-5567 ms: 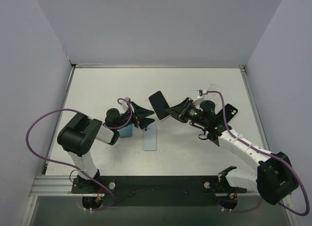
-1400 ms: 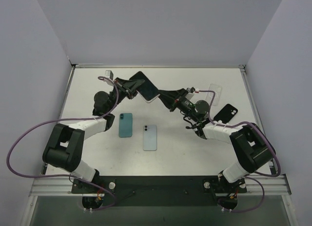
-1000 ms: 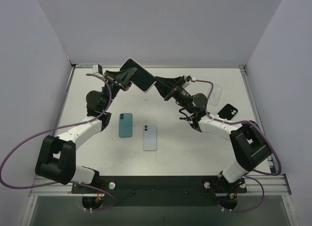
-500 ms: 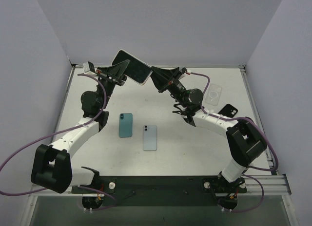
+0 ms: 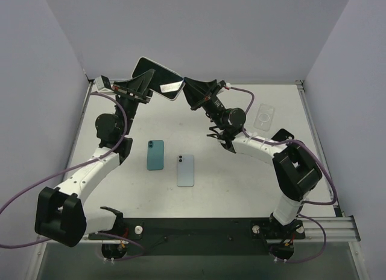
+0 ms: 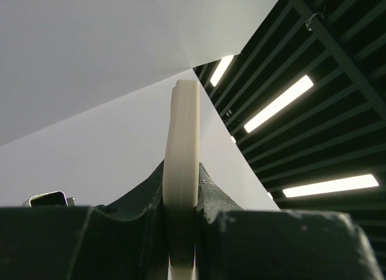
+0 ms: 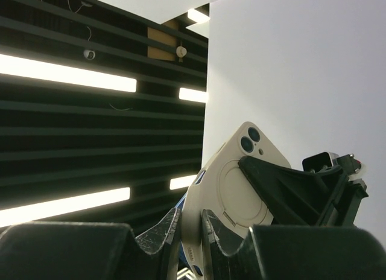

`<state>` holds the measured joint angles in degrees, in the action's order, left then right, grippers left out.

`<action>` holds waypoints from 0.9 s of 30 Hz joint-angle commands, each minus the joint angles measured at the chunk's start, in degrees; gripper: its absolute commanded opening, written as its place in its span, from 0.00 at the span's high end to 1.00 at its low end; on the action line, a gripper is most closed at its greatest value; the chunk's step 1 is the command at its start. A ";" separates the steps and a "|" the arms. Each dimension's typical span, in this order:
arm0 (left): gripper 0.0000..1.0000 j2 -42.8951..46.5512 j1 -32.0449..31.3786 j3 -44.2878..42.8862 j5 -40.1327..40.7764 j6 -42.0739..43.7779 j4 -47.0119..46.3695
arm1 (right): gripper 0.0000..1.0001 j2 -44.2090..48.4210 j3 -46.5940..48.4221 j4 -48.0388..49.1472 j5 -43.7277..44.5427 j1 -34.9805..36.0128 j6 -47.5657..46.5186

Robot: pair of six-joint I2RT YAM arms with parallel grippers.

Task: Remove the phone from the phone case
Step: Remove the phone case from the phone.

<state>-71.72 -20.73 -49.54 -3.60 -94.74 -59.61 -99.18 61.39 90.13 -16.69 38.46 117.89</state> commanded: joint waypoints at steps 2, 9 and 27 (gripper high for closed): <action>1.00 7.65 -5.11 -7.50 -8.18 -7.65 -35.66 | 1.00 -5.85 -0.83 5.32 -1.06 1.27 10.79; 1.00 8.18 -5.20 -6.80 -9.67 -8.44 -30.75 | 1.00 -2.87 -4.78 -0.54 -7.29 -1.18 2.37; 1.00 7.13 -6.86 -6.80 -14.42 -6.69 -13.34 | 0.94 9.71 1.71 -66.22 -22.41 -5.32 -47.92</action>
<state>-68.05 -22.09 -49.54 -7.99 -92.49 -55.66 -81.49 64.79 48.10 -32.67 32.93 81.97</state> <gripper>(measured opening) 0.233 0.114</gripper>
